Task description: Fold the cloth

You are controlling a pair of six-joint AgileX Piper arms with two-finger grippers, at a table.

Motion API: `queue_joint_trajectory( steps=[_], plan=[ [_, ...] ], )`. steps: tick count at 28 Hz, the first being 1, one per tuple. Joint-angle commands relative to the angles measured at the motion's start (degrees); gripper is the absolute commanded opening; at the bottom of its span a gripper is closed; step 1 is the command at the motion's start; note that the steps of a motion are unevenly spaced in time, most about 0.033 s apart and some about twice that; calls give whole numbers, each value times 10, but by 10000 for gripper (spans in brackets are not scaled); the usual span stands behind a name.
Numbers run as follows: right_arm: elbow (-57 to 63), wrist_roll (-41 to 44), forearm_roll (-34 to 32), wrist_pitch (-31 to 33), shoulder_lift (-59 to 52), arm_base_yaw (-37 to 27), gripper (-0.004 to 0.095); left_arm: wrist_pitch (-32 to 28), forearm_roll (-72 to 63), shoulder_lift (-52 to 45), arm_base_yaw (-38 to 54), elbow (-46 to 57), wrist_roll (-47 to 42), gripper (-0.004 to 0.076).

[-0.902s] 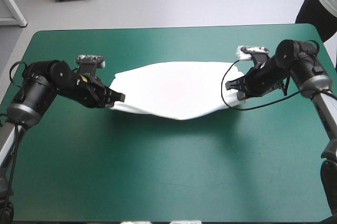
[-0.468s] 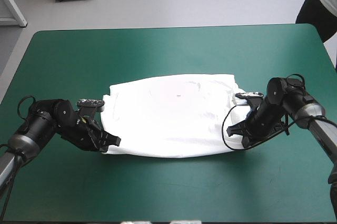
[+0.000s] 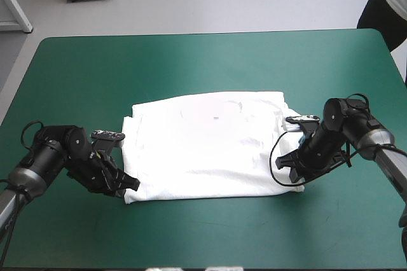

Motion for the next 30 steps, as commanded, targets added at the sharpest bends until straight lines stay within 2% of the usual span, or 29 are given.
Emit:
queue_joint_trajectory(
  steps=[1, 3, 5, 7, 10, 18, 30],
  plan=[
    [-17, 8, -8, 24, -47, 1, 525, 24, 3, -44, 1, -13, -2, 257],
    [-28, 24, -36, 24, -66, 1, 541, 30, 3, -67, 1, -20, -2, 274],
    [-54, 48, -97, 20, -85, 1, 540, 26, 1, -92, 1, -42, -3, 274],
    [-83, 84, -156, 2, -96, 1, 540, 0, 1, -109, 1, -82, -5, 274],
    [-127, 108, -198, -28, -98, 1, 540, -42, -3, -114, 1, -151, -5, 279],
    [-172, 151, -197, -124, -54, 1, 540, -95, 0, -81, 1, -282, -2, 319],
    [-194, 151, -189, -180, 121, -6, 540, -65, 3, -62, 1, -299, -2, 318]
  ],
)
